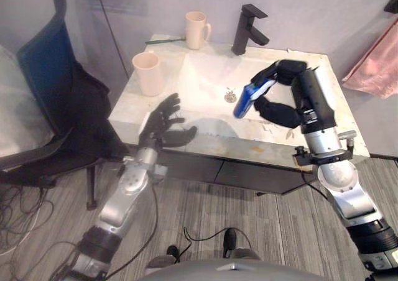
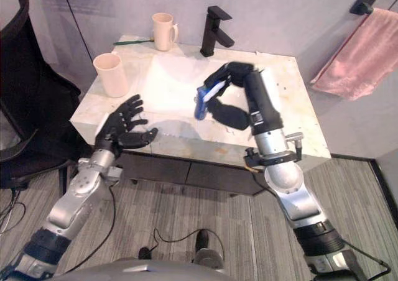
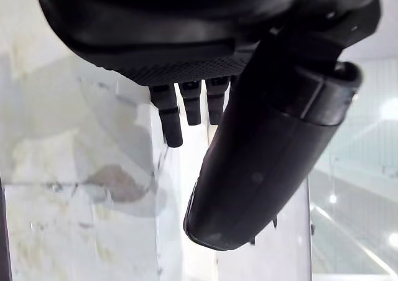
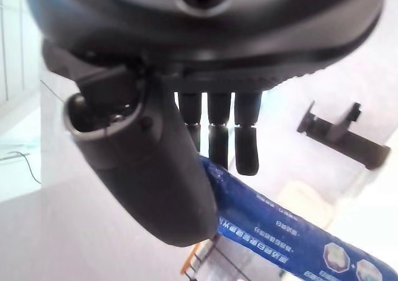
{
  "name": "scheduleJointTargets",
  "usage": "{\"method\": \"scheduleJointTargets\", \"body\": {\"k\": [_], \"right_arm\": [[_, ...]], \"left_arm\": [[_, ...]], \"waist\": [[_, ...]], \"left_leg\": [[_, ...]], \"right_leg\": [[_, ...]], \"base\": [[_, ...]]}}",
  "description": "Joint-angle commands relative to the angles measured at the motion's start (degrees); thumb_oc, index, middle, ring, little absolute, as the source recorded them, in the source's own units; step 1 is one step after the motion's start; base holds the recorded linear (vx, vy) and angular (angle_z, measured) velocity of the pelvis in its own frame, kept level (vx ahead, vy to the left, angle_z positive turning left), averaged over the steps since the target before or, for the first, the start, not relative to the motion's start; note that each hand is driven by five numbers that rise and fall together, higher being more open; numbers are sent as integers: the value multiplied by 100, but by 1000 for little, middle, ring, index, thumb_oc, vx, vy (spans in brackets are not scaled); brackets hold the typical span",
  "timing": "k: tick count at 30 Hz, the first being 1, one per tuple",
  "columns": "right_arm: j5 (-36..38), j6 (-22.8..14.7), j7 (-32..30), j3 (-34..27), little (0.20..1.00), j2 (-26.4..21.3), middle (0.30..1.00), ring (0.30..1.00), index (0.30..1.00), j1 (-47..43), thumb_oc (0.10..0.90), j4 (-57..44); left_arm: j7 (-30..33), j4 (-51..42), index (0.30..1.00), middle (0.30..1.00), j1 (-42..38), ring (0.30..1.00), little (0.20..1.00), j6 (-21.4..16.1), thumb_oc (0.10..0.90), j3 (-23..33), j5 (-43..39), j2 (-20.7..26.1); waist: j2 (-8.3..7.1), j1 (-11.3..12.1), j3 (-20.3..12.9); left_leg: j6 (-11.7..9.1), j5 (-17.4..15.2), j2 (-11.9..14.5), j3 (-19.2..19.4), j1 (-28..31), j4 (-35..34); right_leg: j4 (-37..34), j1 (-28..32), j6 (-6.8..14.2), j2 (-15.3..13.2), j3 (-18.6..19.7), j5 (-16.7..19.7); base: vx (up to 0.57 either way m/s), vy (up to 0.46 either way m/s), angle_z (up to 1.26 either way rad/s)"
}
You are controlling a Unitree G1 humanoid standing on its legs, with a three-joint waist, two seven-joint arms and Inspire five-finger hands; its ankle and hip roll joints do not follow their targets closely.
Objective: Organize the bathroom.
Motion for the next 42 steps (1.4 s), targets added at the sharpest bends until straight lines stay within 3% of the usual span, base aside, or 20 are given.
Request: {"method": "scheduleJointTargets", "body": {"k": [1,6,8,12,14,16,18,19,20,22,30,35,38,42], "right_arm": [[-230,-1002,-1168,-715,300,-271,300,300,300,-1365,400,104],[-784,-973,-2344,-749,300,-323,300,300,300,-1790,400,344],[-969,-999,-2919,-729,300,-308,300,300,300,-2049,400,545],[-1101,-1187,-3372,-687,300,-271,300,300,300,-2199,400,880],[-1065,-1353,-3471,-698,300,-297,300,300,300,-2274,400,1129],[-909,-1526,-3400,-711,300,-359,300,300,300,-2370,400,1308],[-839,-1572,-3314,-719,300,-371,300,300,300,-2419,400,1296],[-828,-1577,-3310,-718,300,-373,300,300,300,-2425,400,1292],[-743,-1581,-3296,-660,300,-355,300,300,300,-2509,400,1301],[-475,-1649,-3134,-648,300,-343,300,300,300,-2571,400,1367],[119,-1554,-2773,-652,300,-253,300,300,300,-2764,400,1541],[931,-1773,-2378,-643,300,-143,300,300,300,-2766,400,1665],[1125,-1825,-2277,-669,300,-111,300,300,300,-2765,400,1660],[1953,-1968,-1765,-738,300,64,300,300,300,-2799,400,1565]], "left_arm": [[306,-226,900,900,-272,900,900,-714,800,163,279,258],[250,-469,900,900,172,900,900,-1130,800,343,198,299],[357,-617,900,900,323,900,900,-1396,800,250,136,299],[294,-673,900,900,334,900,900,-1589,800,127,150,338],[252,-683,900,900,265,900,900,-1559,800,24,210,365],[278,-636,900,900,193,900,900,-1533,800,-103,181,363],[294,-593,900,900,198,900,900,-1552,800,-136,149,346],[291,-588,900,900,200,900,900,-1554,800,-134,145,345],[288,-480,900,900,224,900,900,-1683,800,-206,114,369],[216,-389,900,900,254,900,900,-1796,800,-234,87,379],[140,-322,900,900,414,900,900,-1930,800,-436,71,350],[182,-300,900,900,439,900,900,-1943,800,-618,45,305],[172,-313,900,900,440,900,900,-1932,800,-636,66,298],[243,-315,900,900,430,900,900,-1887,800,-749,111,300]], "waist": [[137,322,-216],[92,612,-160],[92,756,-134],[108,782,-37],[88,708,3],[65,569,0],[40,492,1],[46,483,-1],[26,388,46],[26,333,42],[-4,434,-91],[-33,464,-174],[-38,466,-179],[-48,478,-193]], "left_leg": [[-37,-527,-216,-247,4,189],[18,-547,-285,-430,-46,215],[109,-524,-331,-560,-106,230],[218,-496,-362,-831,-98,189],[234,-515,-401,-1071,-45,173],[194,-578,-452,-1348,40,177],[189,-674,-524,-1471,122,173],[188,-686,-522,-1483,130,172],[201,-727,-616,-1639,196,235],[237,-744,-654,-1760,245,211],[165,-730,-542,-1656,282,197],[66,-733,-380,-1353,205,293],[50,-731,-349,-1298,191,318],[-7,-745,-297,-1244,115,439]], "right_leg": [[113,525,496,-2,-525,-993],[321,452,536,-142,-692,-1015],[748,363,507,-220,-731,-1162],[1778,-26,457,-355,-526,-1018],[1831,-198,422,-199,-261,-1044],[1181,-277,430,-1,38,-1050],[688,-384,516,51,226,-754],[626,-377,520,67,235,-714],[473,-659,535,176,442,-424],[450,-667,470,311,667,-403],[91,-202,318,379,466,-496],[-20,100,203,433,377,-716],[-27,131,191,437,348,-739],[-27,215,141,445,300,-815]], "base": [[-9,47,4],[-12,54,22],[-6,60,29],[15,15,43],[117,-76,72],[175,-117,68],[132,-79,45],[158,-113,49],[149,-112,49],[153,-125,58],[98,-98,39],[65,-69,9],[45,-58,13],[51,-57,17]]}}
